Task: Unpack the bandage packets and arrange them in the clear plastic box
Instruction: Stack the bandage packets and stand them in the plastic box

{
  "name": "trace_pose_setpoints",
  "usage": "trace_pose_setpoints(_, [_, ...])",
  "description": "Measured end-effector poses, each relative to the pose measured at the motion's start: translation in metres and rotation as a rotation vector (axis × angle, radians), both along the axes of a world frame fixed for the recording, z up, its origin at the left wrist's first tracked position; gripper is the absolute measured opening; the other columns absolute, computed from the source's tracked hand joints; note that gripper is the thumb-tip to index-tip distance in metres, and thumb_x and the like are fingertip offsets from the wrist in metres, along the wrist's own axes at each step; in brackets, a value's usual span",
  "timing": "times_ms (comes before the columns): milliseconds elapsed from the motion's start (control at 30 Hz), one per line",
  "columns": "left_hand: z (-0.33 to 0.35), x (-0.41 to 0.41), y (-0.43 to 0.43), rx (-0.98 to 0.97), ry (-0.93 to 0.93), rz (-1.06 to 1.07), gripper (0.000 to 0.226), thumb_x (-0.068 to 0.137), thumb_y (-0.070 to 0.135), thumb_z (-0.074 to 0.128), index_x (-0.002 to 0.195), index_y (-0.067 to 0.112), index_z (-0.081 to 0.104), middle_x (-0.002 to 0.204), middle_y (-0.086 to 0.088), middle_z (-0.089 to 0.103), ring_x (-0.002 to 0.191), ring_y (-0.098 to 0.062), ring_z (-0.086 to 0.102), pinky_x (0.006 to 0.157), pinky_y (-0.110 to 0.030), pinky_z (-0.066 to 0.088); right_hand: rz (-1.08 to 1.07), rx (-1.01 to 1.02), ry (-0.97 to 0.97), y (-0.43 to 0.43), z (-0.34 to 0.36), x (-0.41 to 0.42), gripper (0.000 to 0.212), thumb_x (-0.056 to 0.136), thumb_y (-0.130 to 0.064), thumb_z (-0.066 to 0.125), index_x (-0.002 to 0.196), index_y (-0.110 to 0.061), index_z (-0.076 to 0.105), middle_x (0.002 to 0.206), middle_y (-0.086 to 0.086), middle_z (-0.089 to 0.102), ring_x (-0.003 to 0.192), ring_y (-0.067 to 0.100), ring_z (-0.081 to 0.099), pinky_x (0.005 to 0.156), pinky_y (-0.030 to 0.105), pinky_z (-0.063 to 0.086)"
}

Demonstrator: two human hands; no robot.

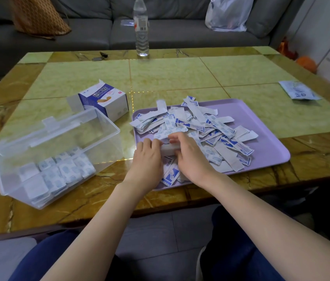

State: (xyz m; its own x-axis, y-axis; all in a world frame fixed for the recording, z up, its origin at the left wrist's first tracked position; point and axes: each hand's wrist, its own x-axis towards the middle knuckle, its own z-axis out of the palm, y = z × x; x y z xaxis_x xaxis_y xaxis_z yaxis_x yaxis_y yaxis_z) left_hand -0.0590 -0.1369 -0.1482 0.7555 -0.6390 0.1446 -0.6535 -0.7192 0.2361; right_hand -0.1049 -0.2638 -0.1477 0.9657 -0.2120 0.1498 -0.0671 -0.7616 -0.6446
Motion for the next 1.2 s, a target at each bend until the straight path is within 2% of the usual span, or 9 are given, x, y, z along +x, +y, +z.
trace_pose_setpoints(167, [0.004, 0.004, 0.001, -0.284, 0.284, 0.047, 0.031, 0.082, -0.006, 0.043, 0.112, 0.002, 0.040, 0.112, -0.013, 0.041, 0.099, -0.021, 0.036, 0.079, -0.021, 0.026, 0.095, 0.060, 0.041, 0.008, -0.001, -0.001, 0.053, 0.085, 0.014, 0.043, 0.131, -0.010, 0.039, 0.129, 0.008, 0.044, 0.118, 0.014, 0.044, 0.090, 0.009, 0.030])
trace_pose_setpoints(233, [0.007, 0.004, 0.004, -0.272, 0.320, 0.015, 0.031, 0.082, -0.007, 0.041, 0.111, 0.002, 0.039, 0.112, -0.012, 0.040, 0.100, -0.022, 0.037, 0.077, -0.019, 0.027, 0.139, 0.025, 0.040, 0.010, -0.001, -0.002, 0.053, 0.084, 0.015, 0.043, 0.131, -0.009, 0.041, 0.127, 0.009, 0.044, 0.118, 0.016, 0.043, 0.097, 0.017, 0.034])
trace_pose_setpoints(400, [0.004, -0.003, 0.006, 0.071, 0.079, -0.058, 0.038, 0.091, 0.011, 0.029, 0.127, 0.000, 0.033, 0.122, -0.013, 0.036, 0.108, -0.026, 0.034, 0.095, -0.027, 0.025, 0.172, -0.171, 0.092, 0.008, -0.001, 0.000, 0.049, 0.083, 0.013, 0.043, 0.128, -0.005, 0.046, 0.126, 0.009, 0.043, 0.120, 0.020, 0.037, 0.096, 0.029, 0.036])
trace_pose_setpoints(467, [0.003, -0.003, 0.007, 0.096, 0.009, -0.035, 0.042, 0.090, 0.021, 0.020, 0.124, 0.002, 0.035, 0.120, -0.012, 0.038, 0.105, -0.026, 0.036, 0.094, -0.032, 0.030, 0.138, -0.190, 0.044, 0.007, -0.001, 0.001, 0.042, 0.084, 0.011, 0.045, 0.121, -0.007, 0.054, 0.118, 0.008, 0.051, 0.115, 0.022, 0.042, 0.091, 0.032, 0.040])
trace_pose_setpoints(567, [0.002, 0.000, 0.012, 0.044, -0.019, 0.036, 0.025, 0.094, 0.014, 0.036, 0.119, 0.011, 0.036, 0.117, -0.005, 0.039, 0.103, -0.023, 0.036, 0.091, -0.031, 0.030, 0.097, -0.142, -0.009, 0.006, 0.002, 0.002, 0.032, 0.088, 0.007, 0.046, 0.111, -0.008, 0.061, 0.107, 0.007, 0.058, 0.104, 0.021, 0.049, 0.086, 0.033, 0.044])
trace_pose_setpoints(800, [-0.004, 0.003, 0.014, 0.144, -0.060, -0.016, 0.035, 0.088, 0.011, 0.043, 0.121, 0.015, 0.034, 0.117, -0.004, 0.036, 0.105, -0.023, 0.035, 0.093, -0.032, 0.027, 0.222, -0.216, 0.126, 0.012, 0.002, -0.003, 0.046, 0.082, 0.016, 0.039, 0.125, 0.000, 0.046, 0.128, 0.011, 0.039, 0.123, 0.021, 0.034, 0.103, 0.028, 0.033])
trace_pose_setpoints(933, [0.003, 0.003, 0.015, -0.016, 0.062, -0.020, 0.025, 0.093, 0.010, 0.042, 0.117, 0.014, 0.040, 0.111, -0.003, 0.039, 0.102, -0.022, 0.037, 0.089, -0.031, 0.027, 0.187, -0.190, 0.094, 0.011, 0.005, -0.005, 0.043, 0.084, 0.015, 0.039, 0.123, -0.002, 0.049, 0.125, 0.008, 0.042, 0.114, 0.020, 0.043, 0.097, 0.031, 0.040])
trace_pose_setpoints(1033, [0.015, -0.003, 0.018, -0.241, 0.182, -0.015, 0.008, 0.094, 0.013, 0.047, 0.102, 0.012, 0.044, 0.100, -0.003, 0.044, 0.086, -0.024, 0.046, 0.078, -0.037, 0.041, 0.157, -0.188, 0.016, 0.010, 0.008, -0.006, 0.035, 0.087, 0.011, 0.043, 0.117, -0.005, 0.052, 0.117, 0.006, 0.046, 0.102, 0.019, 0.049, 0.086, 0.031, 0.045])
trace_pose_setpoints(1200, [0.027, -0.017, 0.024, -0.249, 0.278, -0.004, 0.004, 0.100, 0.015, 0.032, 0.097, 0.015, 0.035, 0.088, -0.005, 0.050, 0.072, -0.022, 0.051, 0.066, -0.040, 0.046, 0.180, -0.207, -0.107, 0.013, 0.013, -0.013, 0.034, 0.088, 0.010, 0.045, 0.114, -0.010, 0.054, 0.110, 0.003, 0.053, 0.101, 0.015, 0.049, 0.079, 0.021, 0.040])
